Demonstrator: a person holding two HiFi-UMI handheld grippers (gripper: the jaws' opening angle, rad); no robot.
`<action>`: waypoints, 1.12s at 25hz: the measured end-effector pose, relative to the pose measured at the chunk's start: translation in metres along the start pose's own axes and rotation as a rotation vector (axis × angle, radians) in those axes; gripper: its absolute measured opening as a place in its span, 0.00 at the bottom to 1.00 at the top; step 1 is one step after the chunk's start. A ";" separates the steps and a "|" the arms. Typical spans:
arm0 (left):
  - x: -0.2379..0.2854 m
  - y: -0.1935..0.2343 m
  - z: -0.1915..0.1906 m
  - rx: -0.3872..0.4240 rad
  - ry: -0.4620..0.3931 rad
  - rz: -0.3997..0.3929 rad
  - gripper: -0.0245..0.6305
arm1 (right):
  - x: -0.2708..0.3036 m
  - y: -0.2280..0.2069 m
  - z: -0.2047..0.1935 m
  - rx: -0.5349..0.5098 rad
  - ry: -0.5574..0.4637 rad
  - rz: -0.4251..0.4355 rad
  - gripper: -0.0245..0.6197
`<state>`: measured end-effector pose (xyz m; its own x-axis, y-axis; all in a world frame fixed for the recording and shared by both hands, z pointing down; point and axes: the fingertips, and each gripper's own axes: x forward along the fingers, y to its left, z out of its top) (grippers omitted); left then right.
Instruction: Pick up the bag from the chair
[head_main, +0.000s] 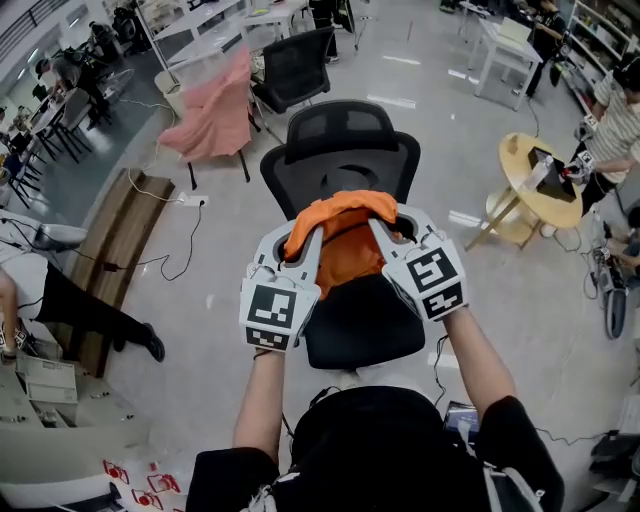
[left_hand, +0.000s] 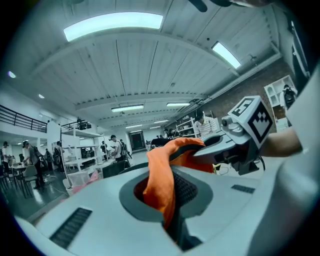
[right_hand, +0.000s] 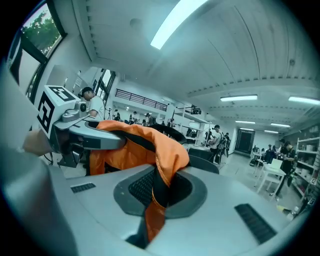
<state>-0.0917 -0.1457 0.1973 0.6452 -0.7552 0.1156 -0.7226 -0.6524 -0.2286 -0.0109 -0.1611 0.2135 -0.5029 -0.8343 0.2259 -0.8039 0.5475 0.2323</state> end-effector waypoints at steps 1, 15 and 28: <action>-0.004 -0.001 0.004 0.005 -0.007 0.002 0.07 | -0.004 0.001 0.004 -0.001 -0.007 -0.005 0.05; -0.053 -0.023 0.036 0.037 -0.047 0.025 0.07 | -0.053 0.031 0.031 0.002 -0.057 -0.024 0.05; -0.072 -0.059 0.074 0.068 -0.086 0.052 0.07 | -0.106 0.028 0.050 0.008 -0.123 -0.031 0.05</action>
<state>-0.0767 -0.0481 0.1306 0.6280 -0.7780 0.0191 -0.7392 -0.6040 -0.2979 0.0039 -0.0612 0.1483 -0.5127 -0.8526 0.1009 -0.8218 0.5214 0.2297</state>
